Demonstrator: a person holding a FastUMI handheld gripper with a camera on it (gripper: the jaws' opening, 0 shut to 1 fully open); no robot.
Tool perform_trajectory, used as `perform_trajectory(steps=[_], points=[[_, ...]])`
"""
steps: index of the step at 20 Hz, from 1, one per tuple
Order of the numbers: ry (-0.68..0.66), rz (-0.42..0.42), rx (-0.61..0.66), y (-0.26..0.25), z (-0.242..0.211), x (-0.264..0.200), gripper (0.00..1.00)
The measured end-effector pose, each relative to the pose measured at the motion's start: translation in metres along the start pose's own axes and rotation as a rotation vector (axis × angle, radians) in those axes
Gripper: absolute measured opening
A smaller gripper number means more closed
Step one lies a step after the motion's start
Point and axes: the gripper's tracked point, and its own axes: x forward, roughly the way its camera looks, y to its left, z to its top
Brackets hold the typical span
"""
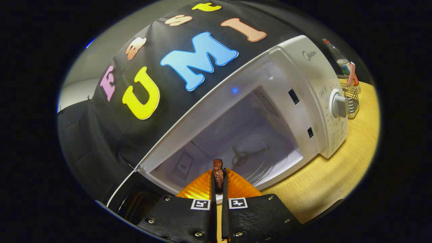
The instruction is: Open the microwave, put the food inside, and close the microwave door.
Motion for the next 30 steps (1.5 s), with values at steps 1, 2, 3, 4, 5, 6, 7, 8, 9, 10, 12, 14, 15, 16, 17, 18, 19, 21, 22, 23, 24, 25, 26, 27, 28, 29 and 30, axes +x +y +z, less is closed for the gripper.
perform_trajectory(steps=[1,2,3,4,5,6,7,8,9,10,12,14,15,16,17,18,19,21,22,23,24,25,26,27,28,29,30], points=[[0.001,-0.007,0.0,-0.001,-0.002,0.006,0.06],[0.002,-0.012,0.002,-0.001,-0.004,0.011,0.06],[0.006,-0.018,0.006,-0.002,-0.005,0.017,0.06],[0.008,-0.031,0.004,-0.005,-0.007,0.018,0.07],[0.001,-0.032,0.005,-0.005,-0.007,0.023,0.08],[-0.007,-0.039,0.007,-0.007,-0.005,0.028,0.08],[-0.013,-0.044,0.005,-0.009,-0.004,0.032,0.1],[-0.018,-0.05,0.003,-0.011,-0.002,0.036,0.11],[-0.021,-0.059,0.004,-0.013,-0.002,0.04,0.11],[-0.022,-0.074,-0.003,-0.016,0.0,0.042,0.11],[-0.018,-0.109,-0.033,-0.025,-0.001,0.047,0.15],[-0.026,-0.171,-0.092,-0.037,0.002,0.052,0.22],[-0.03,-0.187,-0.12,-0.042,0.002,0.055,0.31],[-0.031,-0.185,-0.144,-0.041,0.002,0.057,0.47],[-0.029,-0.192,-0.179,-0.042,0.005,0.053,0.64],[-0.034,-0.188,-0.207,-0.04,0.005,0.051,0.8],[-0.046,-0.189,-0.238,-0.039,0.007,0.05,0.96],[-0.069,-0.184,-0.303,-0.034,0.013,0.047,0.96],[-0.073,-0.178,-0.325,-0.03,0.015,0.044,0.96],[-0.072,-0.171,-0.345,-0.026,0.015,0.04,0.96],[-0.072,-0.166,-0.361,-0.023,0.017,0.035,0.96],[-0.067,-0.16,-0.376,-0.02,0.018,0.03,0.96],[-0.061,-0.151,-0.388,-0.016,0.019,0.024,0.96],[-0.054,-0.144,-0.402,-0.012,0.019,0.016,0.97],[-0.052,-0.139,-0.417,-0.008,0.02,0.007,0.96],[-0.057,-0.127,-0.431,-0.002,0.021,-0.004,0.97],[-0.06,-0.107,-0.446,0.007,0.023,-0.013,0.97]])
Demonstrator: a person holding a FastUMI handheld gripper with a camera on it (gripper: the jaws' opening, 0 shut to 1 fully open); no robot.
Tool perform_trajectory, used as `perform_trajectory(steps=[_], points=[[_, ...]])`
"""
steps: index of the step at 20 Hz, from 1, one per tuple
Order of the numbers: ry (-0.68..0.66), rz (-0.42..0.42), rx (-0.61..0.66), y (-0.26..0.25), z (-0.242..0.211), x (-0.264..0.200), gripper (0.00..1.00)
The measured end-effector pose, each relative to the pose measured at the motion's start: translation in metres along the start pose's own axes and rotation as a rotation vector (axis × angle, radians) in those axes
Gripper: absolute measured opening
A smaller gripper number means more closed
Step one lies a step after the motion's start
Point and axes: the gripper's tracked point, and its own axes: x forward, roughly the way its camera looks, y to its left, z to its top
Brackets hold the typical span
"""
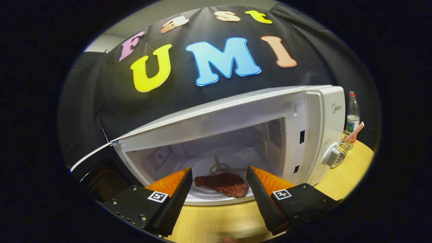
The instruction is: Open the microwave, put the food inside, and close the microwave door.
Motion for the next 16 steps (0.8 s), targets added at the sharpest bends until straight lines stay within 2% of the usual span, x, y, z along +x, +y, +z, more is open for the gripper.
perform_trajectory(steps=[2,8,16], points=[[-0.009,0.009,-0.049,0.005,0.008,-0.022,0.97],[-0.05,0.029,-0.07,0.019,0.038,-0.089,0.97],[-0.046,0.138,-0.08,0.06,0.046,-0.172,0.97]])
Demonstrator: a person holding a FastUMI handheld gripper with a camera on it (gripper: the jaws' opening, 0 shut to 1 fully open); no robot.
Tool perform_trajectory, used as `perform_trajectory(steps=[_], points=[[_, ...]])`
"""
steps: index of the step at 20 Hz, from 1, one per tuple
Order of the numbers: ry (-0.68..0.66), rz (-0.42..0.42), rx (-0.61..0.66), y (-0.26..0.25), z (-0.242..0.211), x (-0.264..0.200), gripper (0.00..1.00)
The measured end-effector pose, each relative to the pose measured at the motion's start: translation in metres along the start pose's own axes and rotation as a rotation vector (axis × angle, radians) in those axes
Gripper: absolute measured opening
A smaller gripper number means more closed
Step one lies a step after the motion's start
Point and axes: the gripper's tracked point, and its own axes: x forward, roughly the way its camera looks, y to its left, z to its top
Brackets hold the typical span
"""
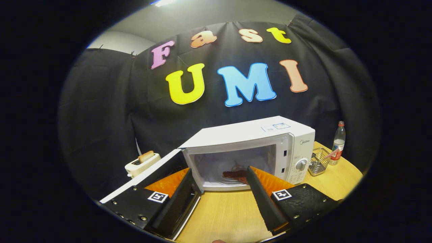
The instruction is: Open the microwave, put the food inside, and close the microwave door.
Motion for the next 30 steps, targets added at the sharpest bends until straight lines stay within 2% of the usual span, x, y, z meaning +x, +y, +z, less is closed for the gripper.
perform_trajectory(steps=[7,16,25,30], points=[[-0.033,0.099,-0.043,0.061,0.008,-0.05,0.97],[-0.07,0.281,-0.041,0.156,0.01,-0.093,0.97],[-0.045,0.469,-0.053,0.242,-0.008,-0.127,0.97],[0.002,0.548,-0.064,0.275,-0.034,-0.142,0.97]])
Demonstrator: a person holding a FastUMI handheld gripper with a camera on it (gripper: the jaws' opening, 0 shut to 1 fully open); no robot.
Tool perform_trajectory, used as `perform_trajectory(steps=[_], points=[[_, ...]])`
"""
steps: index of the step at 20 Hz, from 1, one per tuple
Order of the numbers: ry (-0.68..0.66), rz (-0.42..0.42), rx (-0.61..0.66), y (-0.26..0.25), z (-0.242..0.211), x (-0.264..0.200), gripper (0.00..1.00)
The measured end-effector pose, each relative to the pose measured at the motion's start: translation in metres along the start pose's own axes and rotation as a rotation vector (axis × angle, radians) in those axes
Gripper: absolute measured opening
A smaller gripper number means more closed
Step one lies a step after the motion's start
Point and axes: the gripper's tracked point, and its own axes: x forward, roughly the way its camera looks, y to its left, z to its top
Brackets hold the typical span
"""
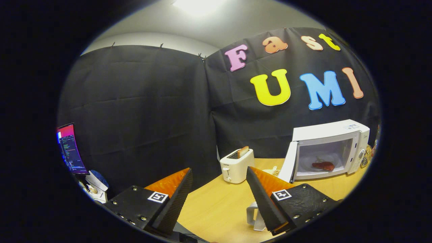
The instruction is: Open the microwave, put the food inside, and close the microwave door.
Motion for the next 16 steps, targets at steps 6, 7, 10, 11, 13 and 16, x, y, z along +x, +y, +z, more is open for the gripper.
perform_trajectory(steps=[6,7,10,11,13,16], points=[[0.109,0.06,0.002,0.019,-0.049,0.008,0.97],[0.127,0.065,0.005,0.018,-0.057,0.006,0.97],[0.174,0.066,0.005,0.013,-0.079,0.006,0.97],[0.18,0.063,0.006,0.011,-0.083,0.006,0.97],[0.194,0.047,0.005,0.001,-0.089,0.009,0.95],[0.219,0.001,-0.002,-0.019,-0.097,0.014,0.81]])
